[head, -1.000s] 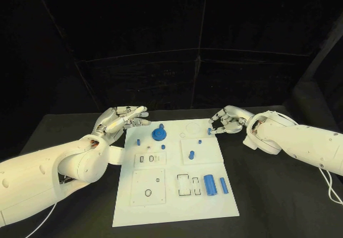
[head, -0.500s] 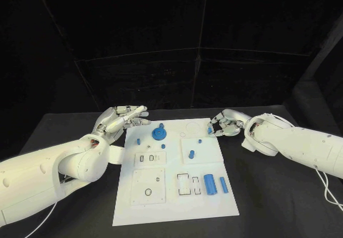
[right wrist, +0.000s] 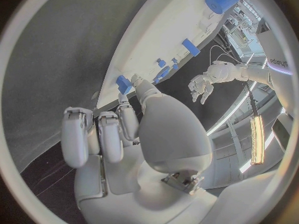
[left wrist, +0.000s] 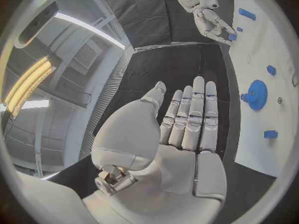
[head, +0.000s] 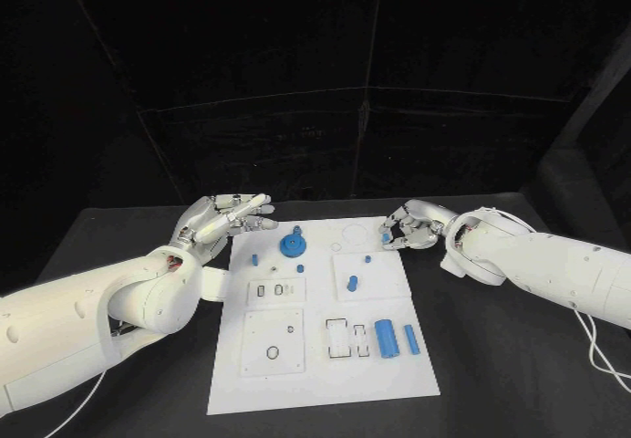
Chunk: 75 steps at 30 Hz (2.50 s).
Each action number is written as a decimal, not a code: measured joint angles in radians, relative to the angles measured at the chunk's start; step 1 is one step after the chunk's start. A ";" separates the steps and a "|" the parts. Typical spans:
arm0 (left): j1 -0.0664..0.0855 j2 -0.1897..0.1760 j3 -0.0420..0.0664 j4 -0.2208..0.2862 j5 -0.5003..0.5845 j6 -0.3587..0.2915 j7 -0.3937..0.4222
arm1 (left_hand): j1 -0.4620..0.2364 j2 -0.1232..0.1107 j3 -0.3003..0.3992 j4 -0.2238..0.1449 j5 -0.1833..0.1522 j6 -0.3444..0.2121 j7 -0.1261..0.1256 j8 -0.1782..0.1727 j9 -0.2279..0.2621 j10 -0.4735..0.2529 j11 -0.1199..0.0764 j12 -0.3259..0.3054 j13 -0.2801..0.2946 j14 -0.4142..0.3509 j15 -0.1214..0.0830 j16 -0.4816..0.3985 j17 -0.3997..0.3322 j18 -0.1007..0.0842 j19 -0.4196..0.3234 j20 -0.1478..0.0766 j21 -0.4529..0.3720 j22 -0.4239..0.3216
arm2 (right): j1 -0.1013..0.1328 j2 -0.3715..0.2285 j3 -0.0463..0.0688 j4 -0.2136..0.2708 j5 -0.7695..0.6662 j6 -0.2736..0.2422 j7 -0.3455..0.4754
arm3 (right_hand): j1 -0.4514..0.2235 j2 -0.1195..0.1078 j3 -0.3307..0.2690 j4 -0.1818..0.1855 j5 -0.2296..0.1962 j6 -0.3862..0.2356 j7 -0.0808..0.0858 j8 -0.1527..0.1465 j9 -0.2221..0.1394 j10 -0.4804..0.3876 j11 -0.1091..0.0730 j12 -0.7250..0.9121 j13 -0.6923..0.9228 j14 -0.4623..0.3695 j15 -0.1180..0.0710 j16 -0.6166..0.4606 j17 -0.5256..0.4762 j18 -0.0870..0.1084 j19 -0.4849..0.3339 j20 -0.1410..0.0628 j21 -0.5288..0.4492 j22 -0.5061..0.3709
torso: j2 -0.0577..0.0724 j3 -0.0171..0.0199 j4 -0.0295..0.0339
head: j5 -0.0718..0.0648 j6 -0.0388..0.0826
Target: Assemble the parts on the task board
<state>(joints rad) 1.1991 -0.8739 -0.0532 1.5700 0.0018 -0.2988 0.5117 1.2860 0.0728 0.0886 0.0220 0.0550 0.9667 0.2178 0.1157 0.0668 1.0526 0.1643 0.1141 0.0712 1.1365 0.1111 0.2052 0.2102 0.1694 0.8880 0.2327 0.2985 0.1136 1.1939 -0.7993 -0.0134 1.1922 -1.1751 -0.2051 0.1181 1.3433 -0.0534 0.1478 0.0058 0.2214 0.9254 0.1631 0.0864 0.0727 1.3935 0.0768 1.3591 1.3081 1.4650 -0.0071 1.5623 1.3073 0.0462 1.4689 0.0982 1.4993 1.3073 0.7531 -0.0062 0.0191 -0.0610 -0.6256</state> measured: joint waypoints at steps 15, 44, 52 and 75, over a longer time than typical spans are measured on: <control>0.000 0.000 0.000 0.000 0.000 0.002 -0.003 | 0.000 0.000 0.000 0.000 0.000 0.000 0.000 0.000 0.000 0.000 0.000 0.000 0.000 0.000 0.000 0.000 0.000 0.000 0.000 0.000 0.000 0.000 | 0.000 0.003 0.000 -0.007 -0.005 0.000 -0.002 | 0.009 0.017 0.015 -0.015 -0.026 0.034 -0.008 0.015 0.003 0.004 -0.004 0.004 0.000 0.000 0.000 0.000 0.000 0.000 0.000 0.000 0.000 0.000 | -0.001 0.0000 -0.0005 | -0.002 -0.002; 0.000 -0.003 0.000 0.001 0.000 0.004 -0.006 | 0.000 0.000 0.000 0.000 0.000 0.000 0.000 0.000 0.000 0.000 0.000 0.000 0.000 0.000 0.000 0.000 0.000 0.000 0.000 0.000 0.000 0.000 | 0.000 0.004 0.000 0.000 -0.019 -0.050 -0.030 | 0.018 0.061 0.091 -0.047 -0.082 0.119 -0.033 0.065 0.005 0.023 -0.031 0.012 0.000 0.000 -0.018 0.000 0.001 0.000 -0.002 -0.016 0.000 0.000 | 0.000 0.0005 -0.0010 | -0.005 -0.006; 0.000 -0.004 0.000 0.001 0.000 0.005 -0.007 | 0.000 0.000 0.000 0.000 0.000 0.000 0.000 0.000 0.000 0.000 0.000 0.000 0.000 0.000 0.000 0.000 0.000 0.000 0.000 0.000 0.000 0.000 | 0.000 -0.019 0.000 0.066 -0.021 -0.095 -0.054 | 0.021 0.069 0.105 -0.051 -0.084 0.119 -0.033 0.064 0.005 0.019 -0.034 0.012 0.000 0.000 -0.018 0.000 0.000 0.000 -0.002 -0.016 0.000 0.000 | -0.001 0.0006 -0.0007 | -0.006 -0.004; 0.001 -0.009 0.000 -0.002 0.000 0.005 -0.014 | 0.000 0.000 0.000 0.000 0.000 0.000 0.000 0.000 0.000 0.000 0.000 0.000 0.000 0.000 0.000 0.000 0.000 0.000 0.000 0.000 0.000 0.000 | 0.012 0.051 0.001 0.382 -0.032 -0.149 -0.242 | 0.003 0.085 0.127 -0.046 -0.081 0.114 -0.038 0.056 -0.002 0.010 -0.036 -0.009 -0.004 0.000 -0.018 0.000 0.000 0.000 -0.002 -0.016 0.000 0.000 | -0.014 -0.0069 -0.0037 | 0.029 -0.014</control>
<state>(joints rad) 1.1998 -0.8827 -0.0533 1.5678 0.0019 -0.2938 0.4977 1.2860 0.0728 0.0886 0.0221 0.0550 0.9667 0.2178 0.1161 0.0668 1.0525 0.1644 0.1141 0.0711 1.1365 0.1111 0.2052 0.2099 0.1695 0.8881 0.2327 0.2985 0.1138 1.2059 -0.7483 -0.0123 1.5742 -1.2068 -0.3543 -0.1237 1.3468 0.0319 0.2751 -0.0406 0.1404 1.0398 0.1251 0.1423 0.0707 1.4035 0.0408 1.3504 1.3040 1.4651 -0.0254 1.5623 1.3075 0.0463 1.4672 0.0821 1.4993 1.3073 0.7394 -0.0131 0.0153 -0.0317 -0.6399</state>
